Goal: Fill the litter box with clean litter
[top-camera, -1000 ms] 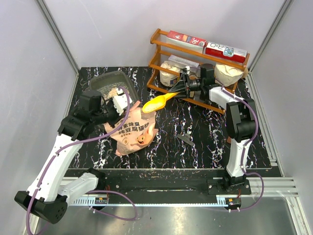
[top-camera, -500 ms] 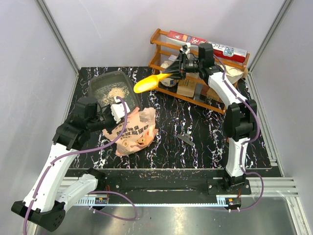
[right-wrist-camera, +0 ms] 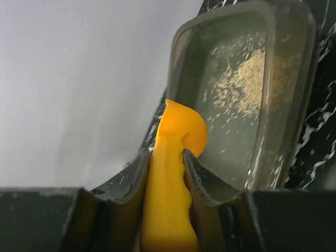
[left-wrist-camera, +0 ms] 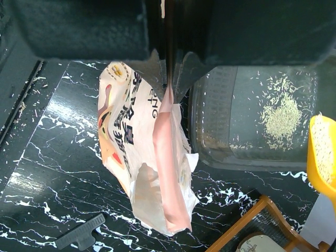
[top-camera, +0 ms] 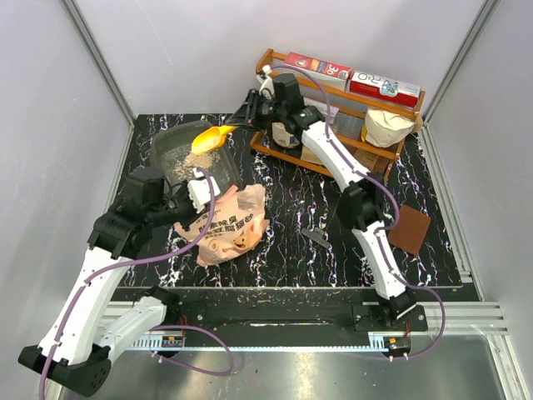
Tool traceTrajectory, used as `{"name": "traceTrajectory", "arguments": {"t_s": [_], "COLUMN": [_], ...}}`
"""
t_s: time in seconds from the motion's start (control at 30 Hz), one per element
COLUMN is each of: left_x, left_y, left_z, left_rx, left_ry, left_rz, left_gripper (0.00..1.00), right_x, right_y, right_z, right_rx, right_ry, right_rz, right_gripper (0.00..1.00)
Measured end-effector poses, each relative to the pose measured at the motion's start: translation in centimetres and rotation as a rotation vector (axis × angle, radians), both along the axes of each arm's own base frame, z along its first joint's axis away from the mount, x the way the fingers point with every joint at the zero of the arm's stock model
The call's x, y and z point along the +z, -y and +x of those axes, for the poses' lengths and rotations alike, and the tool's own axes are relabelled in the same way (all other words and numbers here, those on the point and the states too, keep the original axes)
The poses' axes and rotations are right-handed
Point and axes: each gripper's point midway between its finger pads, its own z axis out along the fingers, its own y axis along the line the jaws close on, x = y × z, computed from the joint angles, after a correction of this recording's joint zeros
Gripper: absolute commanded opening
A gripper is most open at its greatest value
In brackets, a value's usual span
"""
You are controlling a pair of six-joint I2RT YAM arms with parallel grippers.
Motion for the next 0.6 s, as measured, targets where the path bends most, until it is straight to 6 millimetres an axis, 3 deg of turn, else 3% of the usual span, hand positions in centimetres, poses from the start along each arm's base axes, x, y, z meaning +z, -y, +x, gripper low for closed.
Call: {"name": "traceTrajectory", "arguments": {"t_s": [0.17, 0.33, 0.6], "left_x": [-0.1, -0.1, -0.2], "left_y": [-0.3, -0.5, -0.5], "left_z": [-0.7, -1.4, -1.8], "left_rx": [-0.001, -0.003, -0.005], "left_ry": [0.016, 0.031, 0.059], "left_rz": [-0.006, -0.012, -0.028], "left_gripper": [0.00, 0.00, 0.00], "right_x": [-1.5, -1.0, 0.6], "right_y": [-3.4, -5.6, -6.3], "right_z": [0.5, 0.1, 1.5], "right_rx": [-0.038, -0.039, 0.009], "right_ry": [0.203, 0.428, 0.868], "right_rz": [-0.106, -0.186, -0.319], "right_gripper": [0.05, 0.05, 0.00]}}
